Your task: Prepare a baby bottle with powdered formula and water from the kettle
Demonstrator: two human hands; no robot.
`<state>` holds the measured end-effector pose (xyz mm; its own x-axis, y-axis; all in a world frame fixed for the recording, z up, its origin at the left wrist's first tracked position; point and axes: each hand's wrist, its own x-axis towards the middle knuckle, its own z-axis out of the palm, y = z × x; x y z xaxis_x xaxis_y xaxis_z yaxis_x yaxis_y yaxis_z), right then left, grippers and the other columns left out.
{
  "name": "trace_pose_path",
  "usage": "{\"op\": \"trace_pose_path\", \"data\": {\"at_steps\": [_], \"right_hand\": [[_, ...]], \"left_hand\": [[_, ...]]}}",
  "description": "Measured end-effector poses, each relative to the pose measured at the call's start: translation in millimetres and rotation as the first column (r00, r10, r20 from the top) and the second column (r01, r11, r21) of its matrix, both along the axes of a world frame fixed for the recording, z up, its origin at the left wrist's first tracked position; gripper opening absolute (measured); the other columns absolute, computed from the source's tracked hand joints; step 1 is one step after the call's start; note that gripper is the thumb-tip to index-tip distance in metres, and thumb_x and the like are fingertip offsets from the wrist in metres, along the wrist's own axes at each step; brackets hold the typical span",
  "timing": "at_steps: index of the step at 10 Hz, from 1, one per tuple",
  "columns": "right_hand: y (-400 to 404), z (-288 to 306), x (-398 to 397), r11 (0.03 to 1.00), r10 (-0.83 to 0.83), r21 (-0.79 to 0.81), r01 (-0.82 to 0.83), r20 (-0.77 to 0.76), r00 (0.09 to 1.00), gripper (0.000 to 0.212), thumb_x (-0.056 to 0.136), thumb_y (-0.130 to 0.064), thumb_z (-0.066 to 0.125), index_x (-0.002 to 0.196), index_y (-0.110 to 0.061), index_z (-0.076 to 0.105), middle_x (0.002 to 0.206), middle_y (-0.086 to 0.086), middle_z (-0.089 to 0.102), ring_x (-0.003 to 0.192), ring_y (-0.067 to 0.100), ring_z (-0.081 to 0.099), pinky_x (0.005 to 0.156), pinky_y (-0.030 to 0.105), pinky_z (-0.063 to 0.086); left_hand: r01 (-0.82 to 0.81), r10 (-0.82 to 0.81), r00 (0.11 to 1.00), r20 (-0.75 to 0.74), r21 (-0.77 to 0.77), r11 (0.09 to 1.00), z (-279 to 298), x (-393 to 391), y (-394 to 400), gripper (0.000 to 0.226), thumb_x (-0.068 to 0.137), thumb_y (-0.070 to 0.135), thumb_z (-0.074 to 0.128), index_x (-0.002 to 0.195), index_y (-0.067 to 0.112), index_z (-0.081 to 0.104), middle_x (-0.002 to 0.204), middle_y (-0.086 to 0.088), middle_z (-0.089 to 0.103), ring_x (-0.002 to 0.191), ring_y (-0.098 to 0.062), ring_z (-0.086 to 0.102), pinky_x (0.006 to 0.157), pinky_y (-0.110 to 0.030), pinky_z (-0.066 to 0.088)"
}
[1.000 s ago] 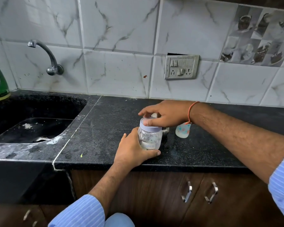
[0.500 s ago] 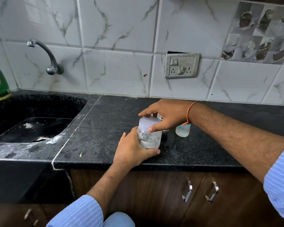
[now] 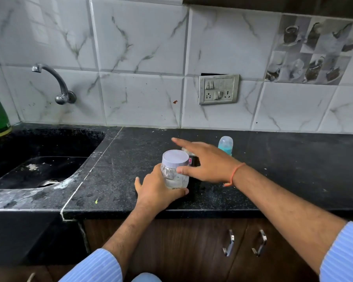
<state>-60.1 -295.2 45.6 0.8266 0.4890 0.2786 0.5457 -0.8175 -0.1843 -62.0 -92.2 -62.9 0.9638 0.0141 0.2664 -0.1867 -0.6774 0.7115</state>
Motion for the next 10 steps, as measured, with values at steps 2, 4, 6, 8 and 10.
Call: {"op": "trace_pose_path", "data": {"at_steps": [2, 4, 6, 8, 10], "right_hand": [[-58, -78, -12, 0.763, -0.429, 0.631, 0.140, 0.331, 0.841, 0.057, 0.091, -0.028, 0.081, 0.142, -0.024, 0.056, 0.137, -0.006, 0.058, 0.127, 0.017, 0.054, 0.107, 0.044, 0.051], [-93, -104, 14, 0.598, -0.560, 0.623, 0.504, -0.126, 0.819, 0.091, 0.088, -0.039, 0.085, 0.161, -0.028, 0.031, 0.162, 0.002, 0.042, 0.126, 0.024, 0.062, 0.107, 0.048, 0.054], [-103, -104, 43, 0.609, -0.453, 0.631, 0.480, -0.221, 0.864, 0.084, 0.082, -0.036, 0.092, 0.151, -0.033, 0.046, 0.130, -0.011, 0.070, 0.102, 0.005, 0.071, 0.096, 0.034, 0.055], [-105, -106, 56, 0.619, -0.444, 0.633, 0.465, -0.206, 0.872, 0.083, 0.080, -0.039, 0.093, 0.151, -0.030, 0.050, 0.120, -0.015, 0.068, 0.100, 0.006, 0.067, 0.094, 0.026, 0.049], [-102, -106, 57, 0.600, -0.460, 0.639, 0.481, -0.215, 0.861, 0.098, 0.082, -0.043, 0.091, 0.161, -0.029, 0.034, 0.142, -0.001, 0.069, 0.111, 0.015, 0.070, 0.104, 0.037, 0.053]], "left_hand": [[-0.089, 0.090, 0.993, -0.081, 0.014, 0.996, 7, 20, 30, 0.112, 0.062, 0.073, 0.095, 0.149, 0.025, 0.044, 0.139, 0.008, 0.069, 0.141, -0.026, 0.059, 0.135, -0.064, 0.011], [-0.168, 0.168, 0.982, -0.081, 0.004, 0.986, 7, 45, 39, 0.104, 0.058, 0.079, 0.092, 0.139, 0.033, 0.047, 0.119, 0.016, 0.068, 0.136, -0.025, 0.064, 0.133, -0.064, -0.001], [-0.159, 0.159, 0.982, -0.102, 0.006, 0.987, 10, 68, 38, 0.108, 0.053, 0.088, 0.087, 0.139, 0.035, 0.048, 0.134, 0.014, 0.071, 0.138, -0.024, 0.063, 0.133, -0.065, 0.004], [-0.148, 0.150, 0.983, -0.108, 0.023, 0.989, 7, 79, 38, 0.110, 0.045, 0.100, 0.075, 0.135, 0.043, 0.050, 0.131, 0.022, 0.071, 0.135, -0.019, 0.065, 0.132, -0.065, 0.010], [-0.143, 0.147, 0.983, -0.109, 0.039, 0.989, 2, 80, 37, 0.136, 0.041, 0.104, 0.072, 0.155, 0.040, 0.036, 0.148, 0.020, 0.065, 0.145, -0.019, 0.060, 0.134, -0.065, 0.001]]}}
